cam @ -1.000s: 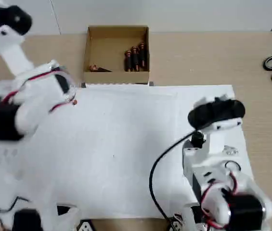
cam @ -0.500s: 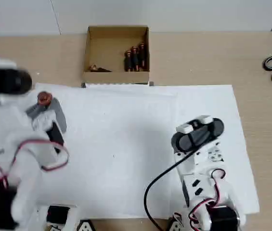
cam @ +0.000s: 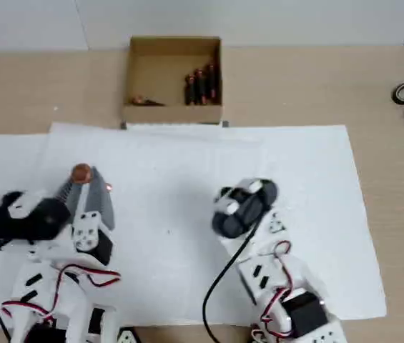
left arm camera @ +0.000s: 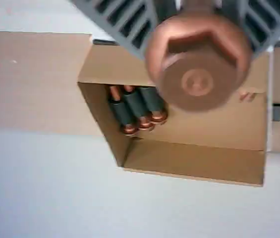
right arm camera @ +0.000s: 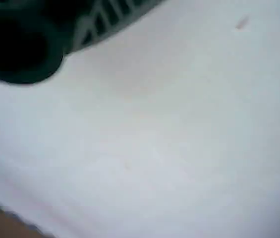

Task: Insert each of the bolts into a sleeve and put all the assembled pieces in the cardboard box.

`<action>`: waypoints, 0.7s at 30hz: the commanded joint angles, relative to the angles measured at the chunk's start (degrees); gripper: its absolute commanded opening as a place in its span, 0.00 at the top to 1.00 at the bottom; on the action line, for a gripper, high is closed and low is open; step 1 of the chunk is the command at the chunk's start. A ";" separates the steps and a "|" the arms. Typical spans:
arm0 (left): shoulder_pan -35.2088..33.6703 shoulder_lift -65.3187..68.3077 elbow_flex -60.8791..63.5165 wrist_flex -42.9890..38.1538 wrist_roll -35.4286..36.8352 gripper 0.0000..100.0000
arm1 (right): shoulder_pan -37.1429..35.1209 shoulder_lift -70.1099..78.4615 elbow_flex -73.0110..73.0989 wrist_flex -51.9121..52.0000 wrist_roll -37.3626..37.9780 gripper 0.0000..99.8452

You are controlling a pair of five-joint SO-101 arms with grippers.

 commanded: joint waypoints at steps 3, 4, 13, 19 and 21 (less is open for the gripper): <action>4.84 -0.97 2.42 -6.51 4.48 0.99 | -7.34 -0.75 4.92 -11.21 -0.26 1.00; 5.36 -0.97 3.38 -7.65 5.01 0.99 | -8.13 -0.75 5.98 -13.23 -0.18 1.00; 11.43 -0.97 9.01 -13.63 10.81 0.99 | -10.68 -0.75 7.47 -17.54 -0.18 1.00; 19.43 -0.97 9.10 -13.80 14.42 0.99 | -11.82 -0.75 7.47 -15.87 -0.18 1.00; 20.57 -0.88 8.92 -15.38 14.51 0.99 | -12.53 -0.75 7.47 -12.18 -0.18 1.00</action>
